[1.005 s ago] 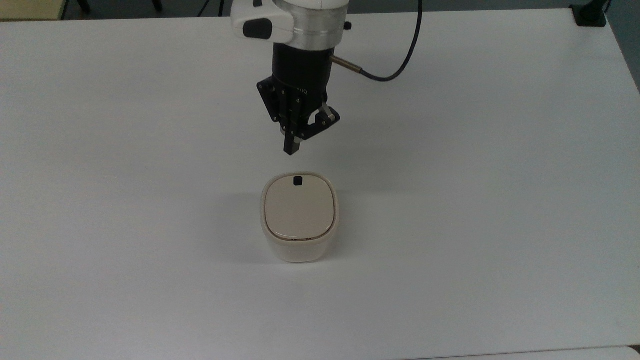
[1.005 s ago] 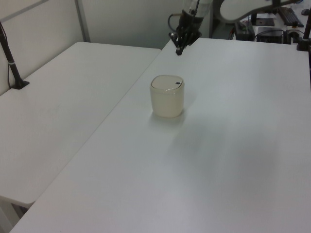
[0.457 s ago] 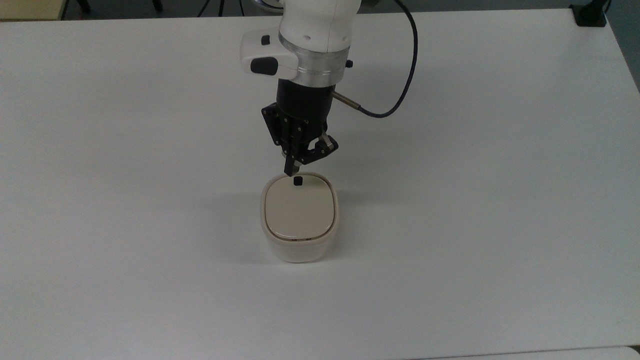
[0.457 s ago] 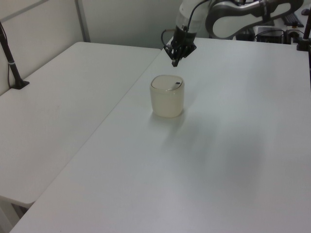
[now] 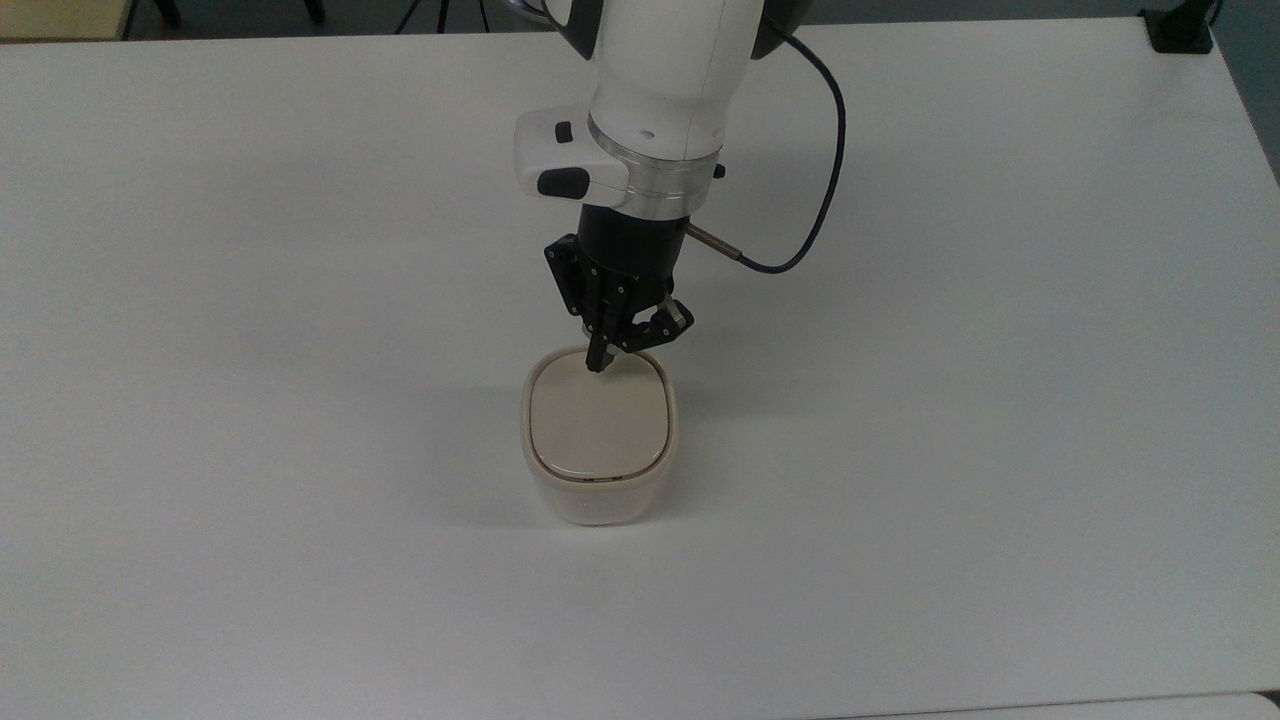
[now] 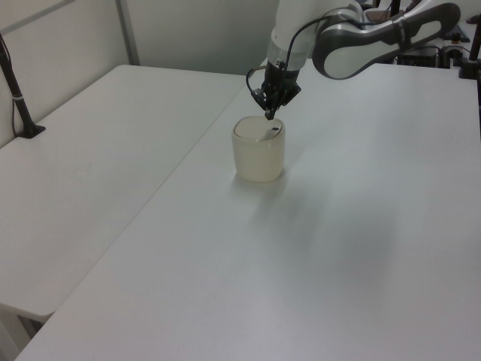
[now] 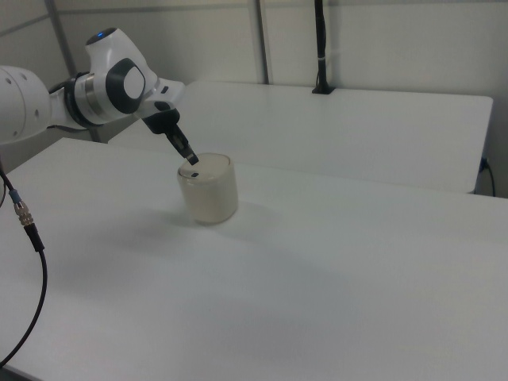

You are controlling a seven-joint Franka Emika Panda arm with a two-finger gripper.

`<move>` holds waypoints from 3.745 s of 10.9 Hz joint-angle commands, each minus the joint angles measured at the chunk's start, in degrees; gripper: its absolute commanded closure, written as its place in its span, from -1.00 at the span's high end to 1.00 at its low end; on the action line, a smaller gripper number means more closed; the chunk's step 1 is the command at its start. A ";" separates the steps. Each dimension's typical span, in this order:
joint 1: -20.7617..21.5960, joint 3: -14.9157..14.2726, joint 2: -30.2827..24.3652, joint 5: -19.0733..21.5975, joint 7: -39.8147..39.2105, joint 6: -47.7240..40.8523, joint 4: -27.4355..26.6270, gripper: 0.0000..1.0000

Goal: Open the trash bin

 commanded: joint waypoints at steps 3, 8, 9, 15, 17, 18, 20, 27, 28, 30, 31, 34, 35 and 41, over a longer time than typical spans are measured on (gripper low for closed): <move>0.85 -0.82 2.22 -3.20 1.46 2.06 -1.79 -1.00; 1.21 -0.74 1.69 -3.03 1.46 1.89 -2.06 -1.00; 1.21 -0.82 0.99 -2.94 1.38 1.71 -1.89 -1.00; -0.11 -0.56 -7.53 -1.71 0.94 -1.08 -1.88 -1.00; -1.16 -0.30 -10.25 0.04 0.50 -3.46 -1.97 -1.00; -1.69 -0.21 -11.57 1.44 -0.89 -4.26 -2.23 -1.00; -2.57 -0.12 -14.73 4.95 -4.84 -7.76 -2.50 -1.00; -9.77 -0.21 -28.80 23.14 -33.12 -29.20 -7.15 -1.00; -10.48 -0.21 -30.03 23.69 -35.86 -31.05 -8.55 -1.00; -11.27 -0.21 -31.18 23.78 -44.19 -30.99 -11.63 -1.00; -11.36 -0.12 -30.83 23.78 -47.02 -30.72 -11.55 -1.00; -14.26 1.37 -27.42 23.69 -54.50 -27.39 -10.06 0.76; -14.26 1.37 -27.32 23.08 -54.96 -26.86 -9.71 1.00; -14.26 1.55 -27.49 22.64 -55.40 -27.29 -9.27 1.00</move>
